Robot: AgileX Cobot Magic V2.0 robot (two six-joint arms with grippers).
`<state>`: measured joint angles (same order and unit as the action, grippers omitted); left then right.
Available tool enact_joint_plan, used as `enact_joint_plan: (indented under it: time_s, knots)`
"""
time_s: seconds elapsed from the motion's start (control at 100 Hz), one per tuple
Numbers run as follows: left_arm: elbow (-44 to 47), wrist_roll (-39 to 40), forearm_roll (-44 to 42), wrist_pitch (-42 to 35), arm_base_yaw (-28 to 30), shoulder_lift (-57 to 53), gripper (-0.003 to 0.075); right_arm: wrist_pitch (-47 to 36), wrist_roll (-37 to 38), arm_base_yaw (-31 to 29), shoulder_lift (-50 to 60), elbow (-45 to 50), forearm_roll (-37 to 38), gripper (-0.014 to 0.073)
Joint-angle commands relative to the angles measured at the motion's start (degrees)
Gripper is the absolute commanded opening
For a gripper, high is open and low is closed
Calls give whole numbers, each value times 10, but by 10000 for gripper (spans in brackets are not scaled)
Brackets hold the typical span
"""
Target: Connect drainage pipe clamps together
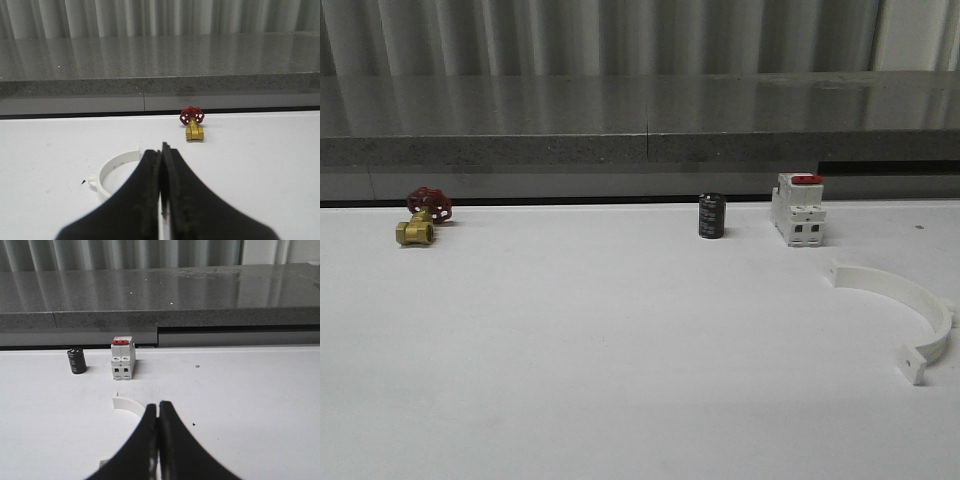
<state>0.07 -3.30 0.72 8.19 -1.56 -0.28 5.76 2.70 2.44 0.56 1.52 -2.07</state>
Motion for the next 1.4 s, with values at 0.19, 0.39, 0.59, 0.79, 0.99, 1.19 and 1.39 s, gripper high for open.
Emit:
enact_joint_plan:
  time_s: [0.19,0.39,0.59,0.79,0.99,1.19,1.39]
  knots:
    - [24,0,1,-50,1,-15,-21,-47,-5,-3,11,-9,-2,-67]
    - [18,0,2,-66,1,-15,-21,-47,-5,-3,11,-9,-2,-67]
    - [-70,0,19,-45,1,6,-21,-47,-5,-3,11,-9,-2,-67]
    - [-200,0,36,57,1,119,-21,-47,-5,-3,11,-9,-2,-67]
    - [-326,0,36,214,1,263,-21,-47,-5,-3,11,-9,-2,-67]
    - [-390,0,45,283,1,384,-21,-47,-5,-3,11,-9,-2,-67]
    - [-391,0,59,270,1,448,-21,-47,-5,-3,11,-9,-2,-67]
